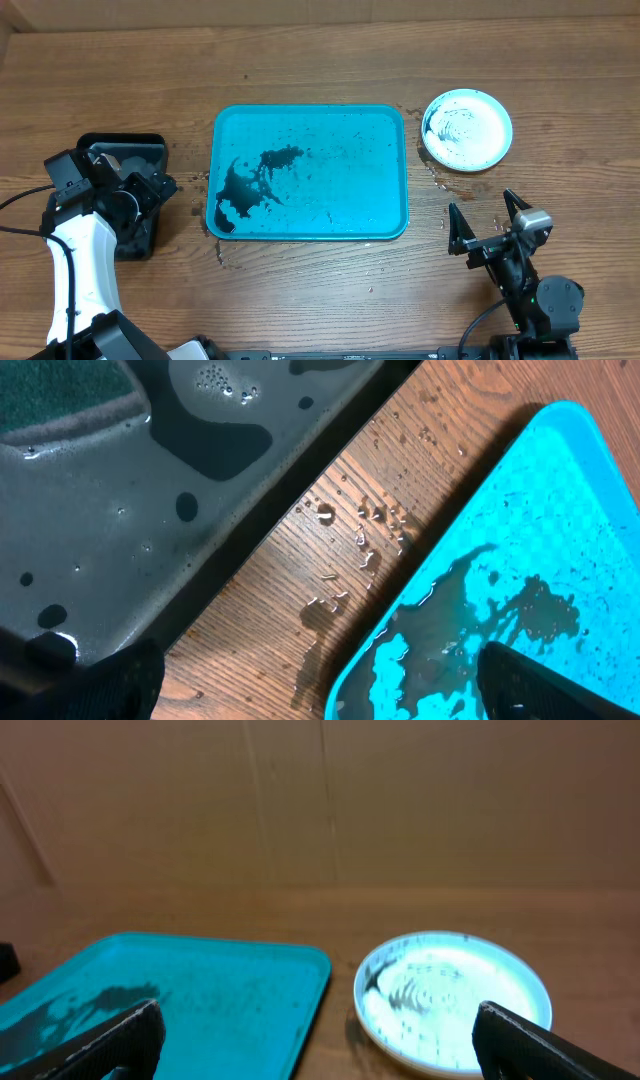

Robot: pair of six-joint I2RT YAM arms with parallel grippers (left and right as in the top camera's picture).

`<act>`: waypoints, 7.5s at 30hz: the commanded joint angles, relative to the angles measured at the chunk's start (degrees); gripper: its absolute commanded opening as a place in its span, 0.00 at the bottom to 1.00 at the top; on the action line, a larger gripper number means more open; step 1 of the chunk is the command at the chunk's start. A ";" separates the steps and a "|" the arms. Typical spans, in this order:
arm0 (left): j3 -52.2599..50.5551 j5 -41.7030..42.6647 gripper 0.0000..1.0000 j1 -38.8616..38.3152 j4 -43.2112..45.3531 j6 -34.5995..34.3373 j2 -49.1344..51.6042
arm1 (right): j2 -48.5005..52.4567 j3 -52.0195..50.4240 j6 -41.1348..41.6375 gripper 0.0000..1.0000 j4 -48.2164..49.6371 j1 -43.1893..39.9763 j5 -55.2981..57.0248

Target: Clean dirty plates on tray and stack at the side

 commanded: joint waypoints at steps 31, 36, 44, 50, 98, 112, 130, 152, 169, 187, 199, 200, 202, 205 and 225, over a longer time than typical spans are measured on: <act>-0.50 -0.15 1.00 -0.13 0.02 -0.39 0.46 | -8.55 -5.14 -0.85 1.00 -2.71 -0.44 9.84; -0.50 -0.17 1.00 -0.13 0.02 -0.37 0.46 | -8.55 -5.14 -0.85 1.00 -2.71 -0.44 9.84; -0.50 -0.17 1.00 -0.13 0.02 -0.37 0.46 | -8.55 -5.14 -0.85 1.00 -2.71 -0.44 9.84; -0.50 -0.17 1.00 -0.13 0.02 -0.37 0.46 | -8.55 -5.14 -0.85 1.00 -2.71 -0.44 9.84; -52.43 -1.42 1.00 -16.13 33.48 18.08 -69.81 | -8.55 -5.14 -0.85 1.00 -2.71 -0.44 9.84; -53.66 -19.91 1.00 -23.65 35.08 8.63 -81.61 | -8.55 -5.14 -0.83 1.00 -2.71 -0.44 9.84; -53.66 -17.38 1.00 -31.67 38.29 20.59 -81.57 | -8.55 -5.14 -0.85 1.00 -2.71 -0.44 9.84; -53.66 -16.44 1.00 -27.87 34.73 19.96 -81.59 | -8.55 -5.14 -0.85 1.00 -2.71 -0.44 9.84; -53.64 -16.44 1.00 -27.87 34.75 17.44 -81.57 | -8.55 -5.14 -0.85 1.00 -2.71 -0.44 9.84; -53.64 -16.44 1.00 -27.87 34.75 17.42 -81.57 | -8.55 -5.14 -0.85 1.00 -2.71 -0.44 9.84; -53.66 -16.44 1.00 -27.87 34.75 17.42 -81.53 | -8.55 -5.14 -0.85 1.00 -2.71 -0.44 9.84; -53.64 -16.44 1.00 -27.87 34.75 17.42 -81.53 | -8.55 -5.14 -0.85 1.00 -2.71 -0.44 9.84; -53.64 -16.44 1.00 -27.87 34.75 17.42 -81.53 | -8.55 -5.14 -0.85 1.00 -2.71 -0.44 9.84; -53.64 -16.44 1.00 -27.87 34.75 17.44 -81.53 | -8.55 -5.14 -0.85 1.00 -2.71 -0.44 9.84; -53.64 -16.44 1.00 -27.87 34.75 17.42 -81.53 | -8.55 -5.14 -0.85 1.00 -2.71 -0.44 9.84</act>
